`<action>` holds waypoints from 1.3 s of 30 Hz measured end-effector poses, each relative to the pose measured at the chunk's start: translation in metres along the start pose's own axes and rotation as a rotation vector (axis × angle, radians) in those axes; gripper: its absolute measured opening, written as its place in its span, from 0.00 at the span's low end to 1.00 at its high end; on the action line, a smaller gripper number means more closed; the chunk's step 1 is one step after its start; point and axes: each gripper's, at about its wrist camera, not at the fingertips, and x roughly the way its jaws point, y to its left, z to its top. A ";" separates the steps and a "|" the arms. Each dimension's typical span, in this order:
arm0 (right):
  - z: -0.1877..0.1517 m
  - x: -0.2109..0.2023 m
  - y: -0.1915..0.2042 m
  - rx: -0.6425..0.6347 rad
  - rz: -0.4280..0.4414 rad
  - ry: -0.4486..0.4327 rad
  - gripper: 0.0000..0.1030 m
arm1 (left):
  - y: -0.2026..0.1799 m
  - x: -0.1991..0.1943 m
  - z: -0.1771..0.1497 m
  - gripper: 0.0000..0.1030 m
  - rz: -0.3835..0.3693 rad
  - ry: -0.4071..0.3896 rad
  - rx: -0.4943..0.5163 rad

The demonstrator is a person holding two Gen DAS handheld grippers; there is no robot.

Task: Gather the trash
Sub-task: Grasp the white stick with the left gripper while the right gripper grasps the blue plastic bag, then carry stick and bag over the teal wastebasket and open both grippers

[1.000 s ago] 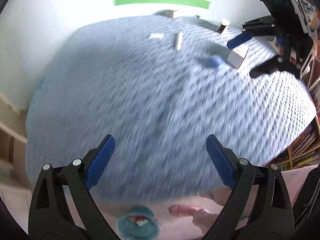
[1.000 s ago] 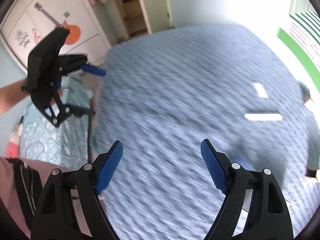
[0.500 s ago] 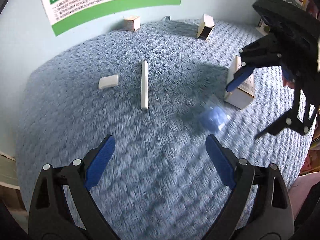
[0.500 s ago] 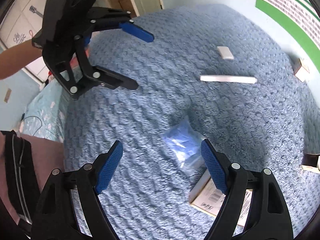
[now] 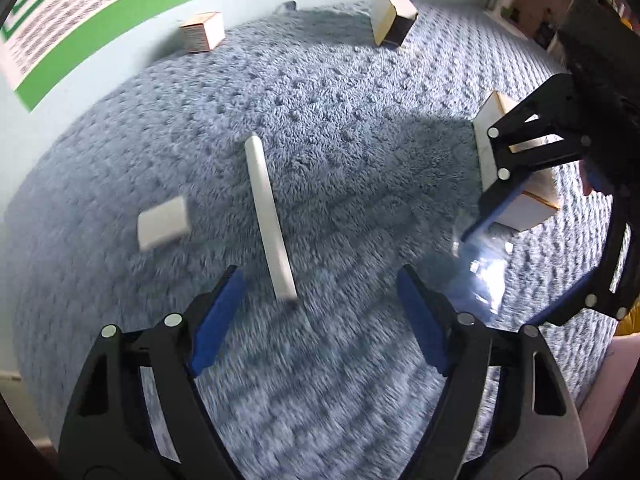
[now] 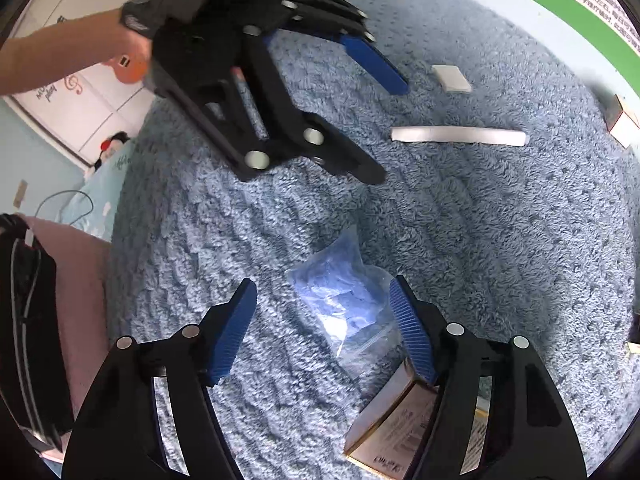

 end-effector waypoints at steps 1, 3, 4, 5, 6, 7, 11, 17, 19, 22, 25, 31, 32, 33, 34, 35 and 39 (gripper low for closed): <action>0.000 0.002 -0.003 -0.002 -0.015 -0.002 0.66 | 0.003 0.005 0.004 0.69 -0.005 0.005 0.010; -0.002 0.005 -0.009 0.002 -0.017 0.006 0.62 | 0.009 0.014 0.008 0.63 -0.017 0.012 0.017; -0.002 0.008 -0.013 0.007 -0.016 0.007 0.59 | 0.012 0.019 0.010 0.59 -0.027 0.020 0.016; -0.003 0.008 -0.014 0.007 -0.009 0.005 0.56 | 0.015 0.025 0.011 0.55 -0.030 0.030 0.017; -0.003 0.008 -0.016 0.007 -0.002 -0.002 0.56 | 0.017 0.027 0.012 0.50 -0.033 0.033 0.021; -0.004 0.009 -0.016 0.006 0.001 -0.006 0.55 | 0.018 0.027 0.012 0.46 -0.035 0.017 0.032; -0.005 0.002 -0.015 -0.018 0.032 -0.021 0.44 | 0.029 0.022 0.010 0.10 -0.068 0.007 0.010; -0.004 -0.028 -0.029 0.065 0.036 -0.098 0.44 | 0.032 -0.001 -0.001 0.10 -0.042 -0.021 0.025; 0.000 -0.040 -0.032 0.076 0.022 -0.117 0.44 | 0.031 -0.014 -0.005 0.10 -0.025 -0.036 0.022; 0.008 -0.051 -0.031 0.070 -0.002 -0.129 0.44 | 0.030 -0.029 -0.011 0.10 -0.001 -0.050 0.020; 0.016 -0.057 -0.025 0.060 -0.004 -0.140 0.44 | 0.029 -0.048 -0.020 0.10 0.022 -0.068 0.002; 0.037 -0.063 0.000 -0.026 -0.005 -0.155 0.44 | 0.024 -0.085 -0.048 0.10 0.091 -0.092 -0.053; 0.042 -0.062 0.007 -0.048 0.002 -0.157 0.44 | 0.023 -0.092 -0.055 0.10 0.108 -0.096 -0.071; 0.047 -0.061 0.013 -0.070 0.007 -0.156 0.44 | 0.022 -0.096 -0.060 0.10 0.120 -0.098 -0.084; 0.050 -0.060 0.017 -0.087 0.012 -0.156 0.44 | 0.021 -0.103 -0.067 0.10 0.133 -0.103 -0.104; 0.056 -0.060 0.023 -0.111 0.022 -0.155 0.44 | 0.020 -0.110 -0.076 0.10 0.150 -0.109 -0.127; 0.078 -0.053 0.048 -0.204 0.067 -0.153 0.44 | 0.014 -0.133 -0.110 0.10 0.207 -0.121 -0.219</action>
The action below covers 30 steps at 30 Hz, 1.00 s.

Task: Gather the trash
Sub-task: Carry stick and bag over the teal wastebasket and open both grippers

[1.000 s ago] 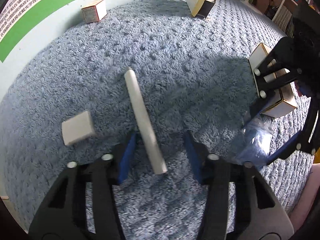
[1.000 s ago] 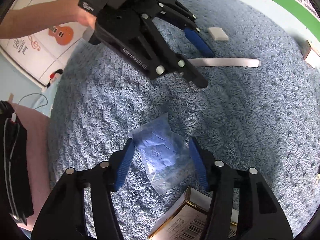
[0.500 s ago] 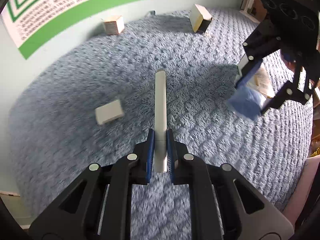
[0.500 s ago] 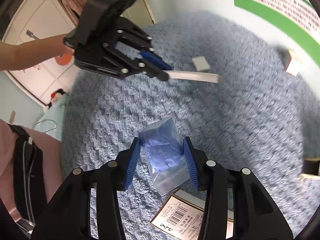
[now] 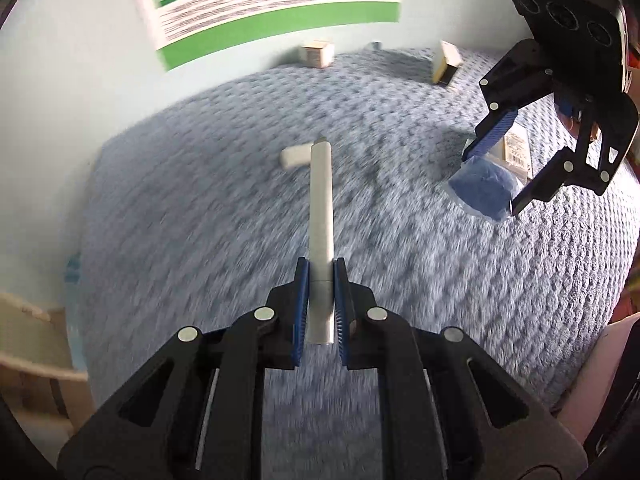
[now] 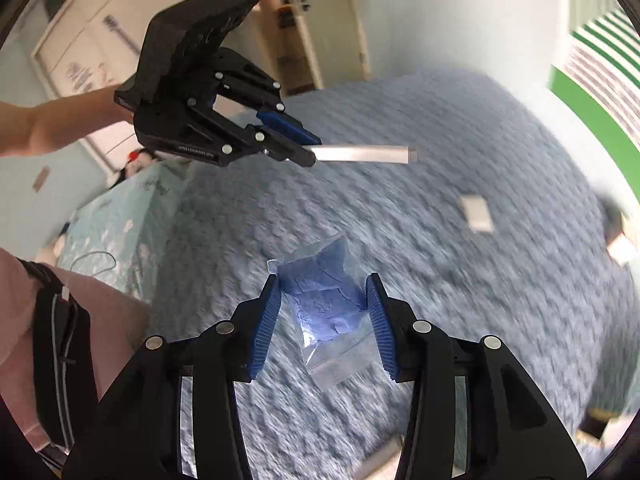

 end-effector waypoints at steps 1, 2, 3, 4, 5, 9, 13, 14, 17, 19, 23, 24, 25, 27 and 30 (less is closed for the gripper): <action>0.007 0.004 0.006 -0.026 0.015 0.004 0.44 | 0.003 -0.010 -0.014 0.10 0.024 0.001 -0.036; 0.015 0.011 0.013 -0.059 0.036 0.008 0.44 | 0.003 -0.016 -0.022 0.10 0.040 0.002 -0.058; 0.022 0.017 0.019 -0.084 0.052 0.012 0.44 | 0.004 -0.022 -0.033 0.10 0.056 0.005 -0.083; 0.029 0.023 0.026 -0.108 0.071 0.017 0.44 | 0.006 -0.032 -0.049 0.10 0.081 0.011 -0.125; 0.037 0.030 0.034 -0.139 0.092 0.024 0.44 | 0.008 -0.037 -0.060 0.10 0.095 0.014 -0.150; 0.065 0.059 0.067 -0.241 0.159 0.048 0.44 | 0.011 -0.067 -0.112 0.10 0.164 0.029 -0.265; 0.092 0.089 0.105 -0.333 0.231 0.072 0.44 | 0.012 -0.100 -0.174 0.10 0.239 0.047 -0.393; 0.101 0.098 0.119 -0.363 0.250 0.079 0.44 | 0.012 -0.106 -0.186 0.10 0.250 0.049 -0.415; 0.122 0.118 0.154 -0.432 0.291 0.090 0.44 | 0.010 -0.129 -0.228 0.11 0.296 0.053 -0.487; 0.134 0.131 0.176 -0.470 0.311 0.096 0.44 | 0.008 -0.144 -0.255 0.11 0.321 0.052 -0.538; 0.157 0.159 0.232 -0.549 0.365 0.111 0.44 | 0.001 -0.170 -0.306 0.10 0.364 0.054 -0.631; 0.161 0.164 0.243 -0.566 0.376 0.114 0.44 | -0.002 -0.178 -0.321 0.11 0.374 0.055 -0.651; 0.164 0.168 0.252 -0.578 0.384 0.118 0.44 | -0.004 -0.182 -0.331 0.10 0.379 0.056 -0.665; 0.170 0.182 0.282 -0.612 0.409 0.128 0.44 | -0.009 -0.192 -0.354 0.11 0.389 0.056 -0.702; 0.174 0.198 0.320 -0.650 0.436 0.144 0.44 | -0.019 -0.208 -0.393 0.11 0.410 0.059 -0.764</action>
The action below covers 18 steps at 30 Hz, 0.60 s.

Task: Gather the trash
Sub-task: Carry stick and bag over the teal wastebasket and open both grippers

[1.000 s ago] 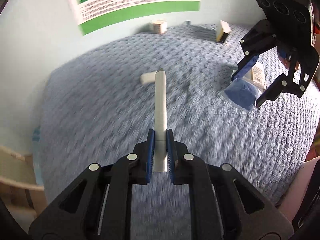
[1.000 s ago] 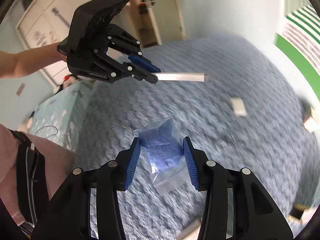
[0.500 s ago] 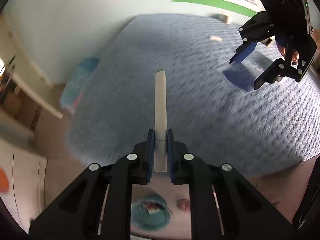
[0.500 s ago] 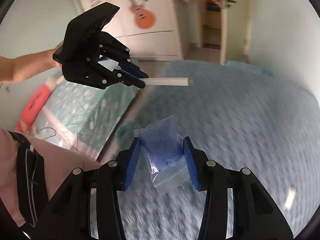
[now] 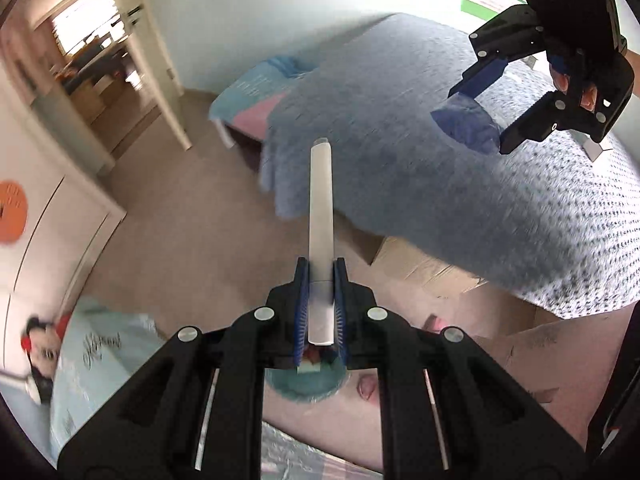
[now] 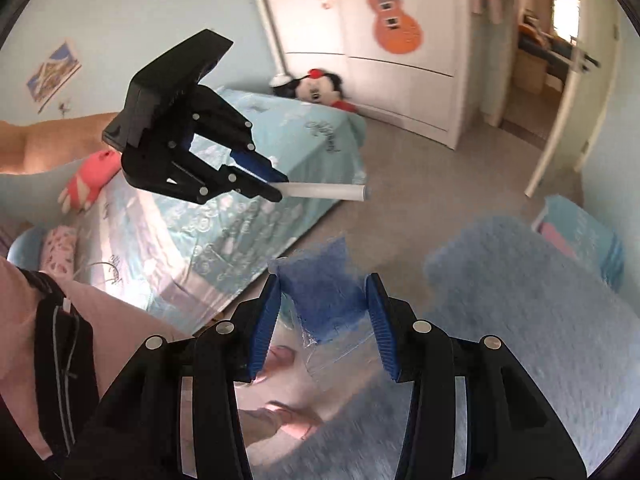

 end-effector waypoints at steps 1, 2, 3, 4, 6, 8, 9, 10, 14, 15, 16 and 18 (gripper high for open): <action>0.007 0.009 0.005 -0.010 0.010 0.004 0.44 | 0.005 -0.002 -0.008 0.10 0.003 0.002 -0.015; 0.016 0.020 0.011 -0.020 0.021 0.009 0.44 | 0.012 -0.004 -0.018 0.10 0.008 0.006 -0.033; 0.024 0.030 0.018 -0.028 0.037 0.014 0.44 | 0.018 -0.006 -0.026 0.10 0.011 0.011 -0.048; 0.031 0.037 0.022 -0.033 0.044 0.016 0.44 | 0.025 -0.008 -0.036 0.10 0.012 0.017 -0.064; 0.043 0.056 0.033 -0.047 0.066 0.025 0.44 | 0.035 -0.010 -0.051 0.10 0.015 0.031 -0.087; 0.055 0.073 0.044 -0.060 0.087 0.032 0.44 | 0.047 -0.013 -0.070 0.10 0.017 0.041 -0.109; 0.060 0.081 0.049 -0.067 0.096 0.036 0.44 | 0.051 -0.016 -0.077 0.10 0.019 0.045 -0.119; 0.065 0.089 0.054 -0.071 0.105 0.041 0.44 | 0.056 -0.018 -0.084 0.10 0.021 0.050 -0.130; 0.082 0.124 0.071 -0.083 0.138 0.062 0.44 | 0.072 -0.019 -0.111 0.10 0.026 0.069 -0.181; 0.086 0.130 0.074 -0.083 0.143 0.067 0.44 | 0.074 -0.019 -0.119 0.10 0.026 0.072 -0.188; 0.089 0.139 0.078 -0.087 0.147 0.074 0.44 | 0.078 -0.018 -0.125 0.11 0.024 0.079 -0.201; 0.094 0.148 0.082 -0.084 0.162 0.084 0.44 | 0.081 -0.016 -0.134 0.10 0.027 0.096 -0.215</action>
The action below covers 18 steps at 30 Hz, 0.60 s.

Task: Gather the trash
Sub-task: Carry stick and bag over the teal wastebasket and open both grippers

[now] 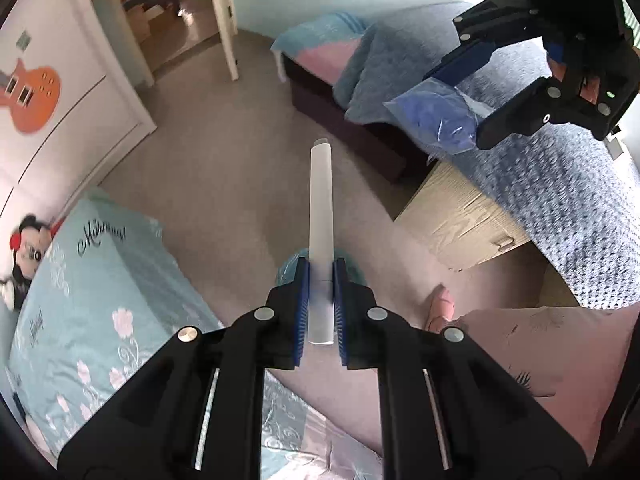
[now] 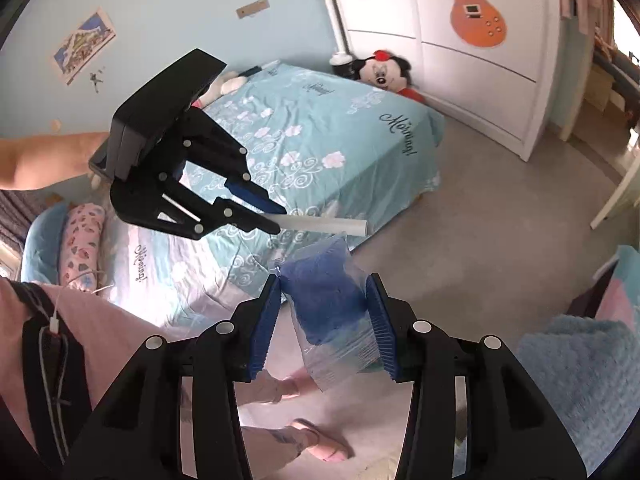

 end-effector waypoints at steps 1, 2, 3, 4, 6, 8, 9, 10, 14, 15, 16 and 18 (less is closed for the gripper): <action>0.003 0.007 0.002 -0.002 0.004 0.005 0.44 | 0.002 0.002 -0.004 0.10 -0.002 0.006 -0.006; 0.005 0.010 0.003 -0.006 0.006 0.009 0.44 | 0.004 0.003 -0.008 0.10 -0.004 0.007 -0.013; 0.006 0.013 0.003 -0.009 0.010 0.016 0.44 | 0.006 0.005 -0.011 0.10 -0.007 0.011 -0.020; 0.008 0.018 0.004 -0.012 0.014 0.024 0.44 | 0.008 0.007 -0.014 0.10 -0.008 0.013 -0.023; 0.007 0.024 0.002 -0.009 0.021 0.032 0.44 | 0.010 0.009 -0.020 0.10 -0.011 0.017 -0.031; 0.008 0.032 0.002 -0.003 0.024 0.040 0.44 | 0.011 0.013 -0.025 0.10 -0.021 0.023 -0.038; 0.008 0.036 0.001 0.002 0.024 0.049 0.44 | 0.012 0.016 -0.026 0.10 -0.021 0.026 -0.039; 0.007 0.040 0.000 0.007 0.027 0.056 0.44 | 0.012 0.019 -0.026 0.10 -0.027 0.030 -0.044; 0.004 0.055 -0.001 0.020 0.030 0.081 0.44 | 0.014 0.033 -0.027 0.10 -0.043 0.043 -0.061; 0.003 0.058 -0.003 0.025 0.030 0.086 0.44 | 0.015 0.038 -0.028 0.10 -0.044 0.052 -0.064; 0.002 0.060 -0.005 0.031 0.032 0.087 0.44 | 0.016 0.041 -0.027 0.10 -0.046 0.057 -0.062; -0.001 0.068 -0.009 0.048 0.037 0.092 0.44 | 0.016 0.051 -0.028 0.10 -0.054 0.065 -0.061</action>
